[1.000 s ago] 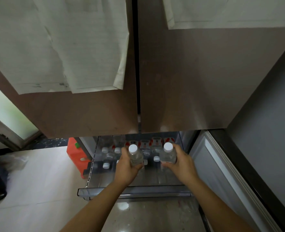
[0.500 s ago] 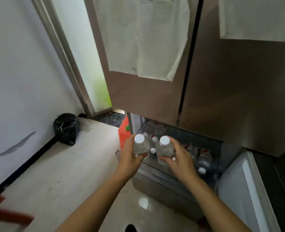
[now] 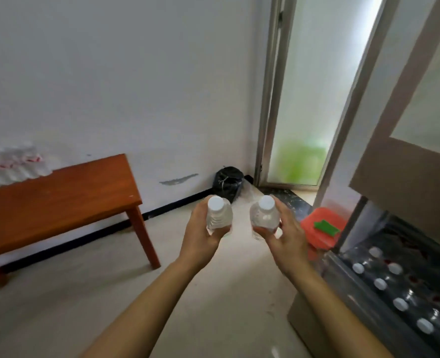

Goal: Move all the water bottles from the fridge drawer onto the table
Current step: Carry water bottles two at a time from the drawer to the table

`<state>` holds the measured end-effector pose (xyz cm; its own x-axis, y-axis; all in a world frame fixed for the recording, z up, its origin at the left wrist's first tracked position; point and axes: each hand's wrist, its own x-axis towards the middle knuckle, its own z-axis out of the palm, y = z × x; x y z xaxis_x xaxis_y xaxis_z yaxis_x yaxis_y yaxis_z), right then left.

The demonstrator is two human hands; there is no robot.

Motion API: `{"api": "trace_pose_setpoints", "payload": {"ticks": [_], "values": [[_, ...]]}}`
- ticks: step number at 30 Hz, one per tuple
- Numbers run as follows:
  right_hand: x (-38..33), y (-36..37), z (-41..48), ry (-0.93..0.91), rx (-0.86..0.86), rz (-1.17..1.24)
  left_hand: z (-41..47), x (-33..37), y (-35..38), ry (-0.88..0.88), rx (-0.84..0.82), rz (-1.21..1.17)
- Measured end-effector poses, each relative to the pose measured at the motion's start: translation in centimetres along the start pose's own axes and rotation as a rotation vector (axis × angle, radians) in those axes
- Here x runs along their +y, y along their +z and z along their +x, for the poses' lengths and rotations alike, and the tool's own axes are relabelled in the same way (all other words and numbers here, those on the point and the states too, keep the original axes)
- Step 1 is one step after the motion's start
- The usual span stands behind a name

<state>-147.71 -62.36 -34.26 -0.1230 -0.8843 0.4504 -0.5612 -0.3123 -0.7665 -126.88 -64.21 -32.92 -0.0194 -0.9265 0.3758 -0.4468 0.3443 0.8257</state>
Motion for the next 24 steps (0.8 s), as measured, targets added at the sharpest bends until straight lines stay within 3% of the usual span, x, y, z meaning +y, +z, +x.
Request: {"api": "trace_pose_setpoints", "payload": {"ticks": [12, 17, 24], "values": [[-17.5, 33.3, 6.9, -0.195, -0.347, 0.152, 1.9, -16.1, -31.4, -0.276, 0.369, 0.135], [-20.6, 41.9, 10.2, -0.233, -0.418, 0.208, 4.3, -20.4, -37.8, -0.314, 0.459, 0.128], [-19.7, 52.8, 17.2, -0.246, -0.471, 0.211, 12.2, -27.7, -41.9, -0.320, 0.482, 0.207]]}}
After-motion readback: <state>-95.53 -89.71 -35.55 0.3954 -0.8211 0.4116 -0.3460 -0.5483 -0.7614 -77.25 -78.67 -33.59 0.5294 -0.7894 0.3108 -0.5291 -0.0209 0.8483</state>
